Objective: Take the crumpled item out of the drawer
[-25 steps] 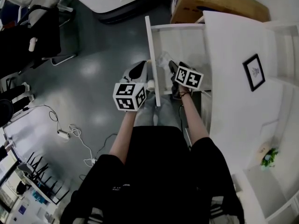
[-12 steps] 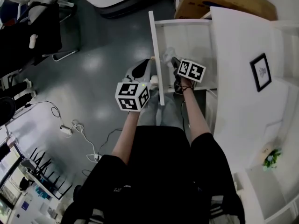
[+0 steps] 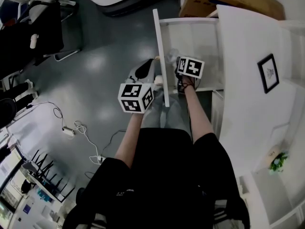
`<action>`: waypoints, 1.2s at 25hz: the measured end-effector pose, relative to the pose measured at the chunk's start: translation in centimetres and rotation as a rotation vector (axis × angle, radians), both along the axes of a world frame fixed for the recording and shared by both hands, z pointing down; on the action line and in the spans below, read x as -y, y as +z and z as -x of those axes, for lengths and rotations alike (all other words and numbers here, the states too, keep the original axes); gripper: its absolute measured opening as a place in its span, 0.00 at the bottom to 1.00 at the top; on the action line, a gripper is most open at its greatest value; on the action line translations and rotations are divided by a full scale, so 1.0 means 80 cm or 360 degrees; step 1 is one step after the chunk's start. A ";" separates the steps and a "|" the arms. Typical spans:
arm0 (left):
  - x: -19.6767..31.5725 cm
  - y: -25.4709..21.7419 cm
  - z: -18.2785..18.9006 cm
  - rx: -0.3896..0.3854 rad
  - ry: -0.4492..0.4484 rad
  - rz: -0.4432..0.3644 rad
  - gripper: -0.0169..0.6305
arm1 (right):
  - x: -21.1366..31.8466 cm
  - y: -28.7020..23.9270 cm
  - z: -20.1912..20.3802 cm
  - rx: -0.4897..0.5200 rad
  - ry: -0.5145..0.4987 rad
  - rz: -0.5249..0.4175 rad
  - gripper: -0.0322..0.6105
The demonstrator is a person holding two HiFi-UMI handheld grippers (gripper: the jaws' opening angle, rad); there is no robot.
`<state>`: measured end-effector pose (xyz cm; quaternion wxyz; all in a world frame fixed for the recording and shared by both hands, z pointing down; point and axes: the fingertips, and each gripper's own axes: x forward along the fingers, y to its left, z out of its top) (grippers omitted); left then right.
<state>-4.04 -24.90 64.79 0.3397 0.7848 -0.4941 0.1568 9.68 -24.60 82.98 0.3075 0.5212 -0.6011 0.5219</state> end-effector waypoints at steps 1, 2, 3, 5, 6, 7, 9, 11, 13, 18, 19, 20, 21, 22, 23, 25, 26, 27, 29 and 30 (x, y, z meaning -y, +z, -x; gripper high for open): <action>0.000 0.000 0.001 0.0001 0.0000 -0.0001 0.02 | 0.000 0.000 0.002 0.0015 0.0007 0.0001 0.24; 0.000 0.000 0.002 0.0000 -0.0002 0.0000 0.02 | 0.000 0.000 0.003 0.0032 0.0009 0.0000 0.23; -0.001 0.001 0.004 -0.0002 -0.0004 0.0001 0.02 | -0.001 0.001 0.004 0.0050 0.0007 0.0001 0.22; -0.001 0.000 0.005 -0.0006 -0.0006 -0.0001 0.02 | -0.001 0.000 0.006 0.0089 0.0003 0.0003 0.19; -0.001 -0.001 0.005 -0.0008 -0.0005 -0.0003 0.02 | 0.000 -0.002 0.007 0.0103 -0.0001 0.0000 0.17; 0.000 -0.002 0.005 -0.0008 -0.0004 -0.0007 0.02 | 0.001 -0.005 0.008 0.0114 -0.0007 -0.0008 0.16; 0.001 -0.006 0.005 -0.0009 -0.0001 -0.0016 0.02 | 0.004 -0.013 0.010 0.0134 -0.0017 -0.0037 0.16; 0.002 -0.009 0.005 -0.0010 0.0005 -0.0025 0.02 | 0.007 -0.023 0.009 0.0150 -0.0020 -0.0072 0.15; 0.001 -0.014 0.004 -0.0015 0.0012 -0.0032 0.02 | 0.010 -0.035 0.007 0.0149 -0.0027 -0.0105 0.15; -0.001 -0.035 0.000 -0.0026 0.0049 -0.0065 0.02 | 0.016 -0.077 -0.001 0.0171 -0.0019 -0.0207 0.15; -0.002 -0.039 -0.001 -0.0027 0.0060 -0.0072 0.02 | 0.018 -0.087 -0.002 0.0174 -0.0021 -0.0232 0.15; -0.003 -0.044 -0.001 -0.0027 0.0074 -0.0080 0.02 | 0.018 -0.096 -0.004 0.0176 -0.0027 -0.0254 0.15; -0.004 -0.048 -0.002 -0.0025 0.0091 -0.0089 0.02 | 0.019 -0.105 -0.006 0.0177 -0.0034 -0.0277 0.15; -0.005 -0.053 -0.003 -0.0021 0.0107 -0.0099 0.02 | 0.020 -0.114 -0.007 0.0178 -0.0041 -0.0303 0.15; -0.006 -0.058 -0.004 -0.0017 0.0118 -0.0111 0.02 | 0.021 -0.124 -0.009 0.0181 -0.0044 -0.0330 0.15; -0.008 -0.068 -0.005 -0.0017 0.0126 -0.0137 0.02 | 0.023 -0.143 -0.012 0.0196 -0.0041 -0.0387 0.15; -0.009 -0.074 -0.005 -0.0017 0.0126 -0.0150 0.02 | 0.023 -0.153 -0.014 0.0205 -0.0037 -0.0417 0.15; -0.010 -0.079 -0.004 -0.0018 0.0127 -0.0162 0.02 | 0.023 -0.162 -0.015 0.0214 -0.0032 -0.0445 0.15; -0.012 -0.090 -0.004 -0.0023 0.0134 -0.0184 0.02 | 0.023 -0.180 -0.017 0.0232 -0.0027 -0.0495 0.15; -0.014 -0.095 -0.004 -0.0024 0.0140 -0.0196 0.02 | 0.022 -0.189 -0.018 0.0243 -0.0026 -0.0519 0.15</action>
